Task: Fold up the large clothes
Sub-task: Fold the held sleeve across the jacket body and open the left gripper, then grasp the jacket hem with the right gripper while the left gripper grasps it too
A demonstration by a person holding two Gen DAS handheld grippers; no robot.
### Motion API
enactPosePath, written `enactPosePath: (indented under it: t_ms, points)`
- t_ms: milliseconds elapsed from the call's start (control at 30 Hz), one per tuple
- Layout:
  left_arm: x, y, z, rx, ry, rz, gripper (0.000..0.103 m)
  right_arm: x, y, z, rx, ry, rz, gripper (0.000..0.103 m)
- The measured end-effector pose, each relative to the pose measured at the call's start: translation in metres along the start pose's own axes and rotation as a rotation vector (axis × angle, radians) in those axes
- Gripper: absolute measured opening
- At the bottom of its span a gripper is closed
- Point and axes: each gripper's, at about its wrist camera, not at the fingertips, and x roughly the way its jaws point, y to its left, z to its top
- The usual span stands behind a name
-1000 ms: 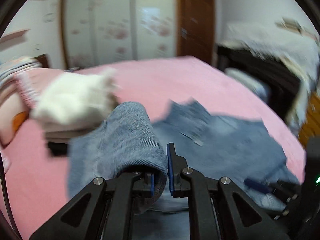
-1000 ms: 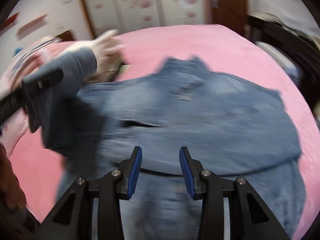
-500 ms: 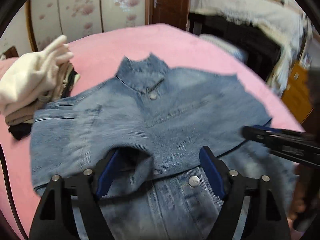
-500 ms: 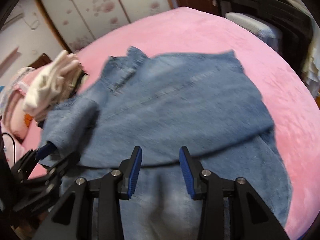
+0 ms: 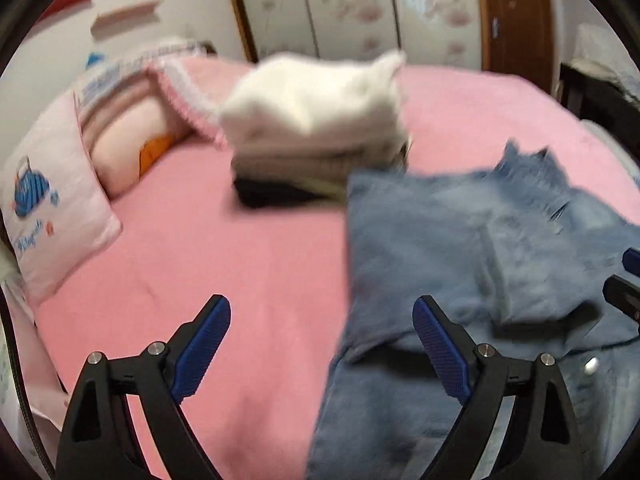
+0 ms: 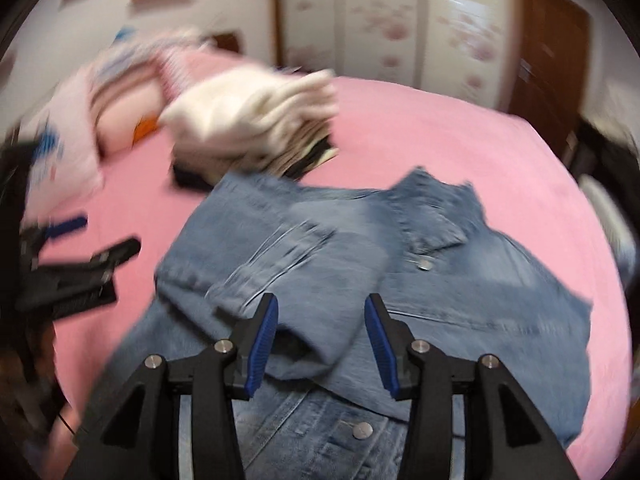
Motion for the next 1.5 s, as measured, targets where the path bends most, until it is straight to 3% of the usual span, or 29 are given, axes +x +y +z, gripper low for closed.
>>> enactPosePath:
  t_ms: [67, 233, 433, 467, 500, 567, 667, 767, 833, 900, 933, 1000, 1167, 1267, 1333, 1500]
  points:
    - [0.011, 0.007, -0.012, -0.021, 0.04, -0.029, 0.092, 0.012, 0.018, -0.003, -0.102, 0.037, -0.028, 0.045]
    - [0.028, 0.006, -0.037, 0.0, 0.08, -0.061, 0.092, 0.04, 0.058, -0.019, -0.387, 0.06, -0.212, 0.045]
    - [0.059, -0.008, -0.037, 0.01, 0.11, -0.085, 0.091, 0.072, 0.07, -0.014, -0.495, 0.091, -0.309, 0.044]
    - [0.065, -0.011, -0.036, 0.005, 0.119, -0.091, 0.083, 0.076, 0.071, -0.012, -0.503, 0.091, -0.31, 0.039]
    - [0.07, -0.013, -0.035, 0.0, 0.126, -0.1, 0.074, 0.076, 0.069, -0.008, -0.498, 0.083, -0.306, 0.019]
    - [0.081, -0.016, -0.032, -0.005, 0.164, -0.127, 0.027, 0.069, 0.054, 0.007, -0.403, 0.065, -0.267, 0.012]
    - [0.09, -0.016, -0.031, -0.052, 0.199, -0.142, 0.024, 0.043, 0.009, 0.022, -0.161, 0.0, -0.267, 0.008]
    - [0.089, -0.02, -0.034, -0.045, 0.183, -0.138, 0.024, 0.01, -0.059, 0.005, 0.178, -0.051, -0.3, 0.008]
    - [0.086, -0.025, -0.036, -0.021, 0.174, -0.153, 0.024, 0.001, -0.104, -0.032, 0.405, -0.015, -0.275, 0.011]
    - [0.083, -0.034, -0.037, 0.023, 0.163, -0.139, 0.024, 0.009, -0.129, -0.066, 0.53, 0.062, -0.222, 0.022]
    - [0.08, -0.036, -0.038, 0.045, 0.159, -0.131, 0.024, 0.019, -0.144, -0.089, 0.598, 0.144, -0.15, 0.022]
    - [0.075, -0.038, -0.038, 0.081, 0.152, -0.134, 0.024, 0.027, -0.158, -0.11, 0.676, 0.223, -0.082, 0.023]
    - [0.058, -0.021, -0.034, 0.096, 0.183, -0.251, 0.024, -0.002, -0.179, -0.104, 0.678, 0.156, -0.017, 0.031]
    - [0.048, 0.0, -0.022, 0.041, 0.209, -0.419, 0.027, -0.004, -0.191, -0.087, 0.637, 0.145, -0.061, 0.037]
    - [0.037, 0.012, -0.012, 0.022, 0.192, -0.484, 0.031, 0.006, -0.207, -0.078, 0.633, 0.172, -0.065, 0.037]
    - [0.039, 0.014, 0.016, 0.063, 0.145, -0.469, 0.044, 0.039, -0.241, -0.073, 0.638, 0.224, -0.047, 0.037]
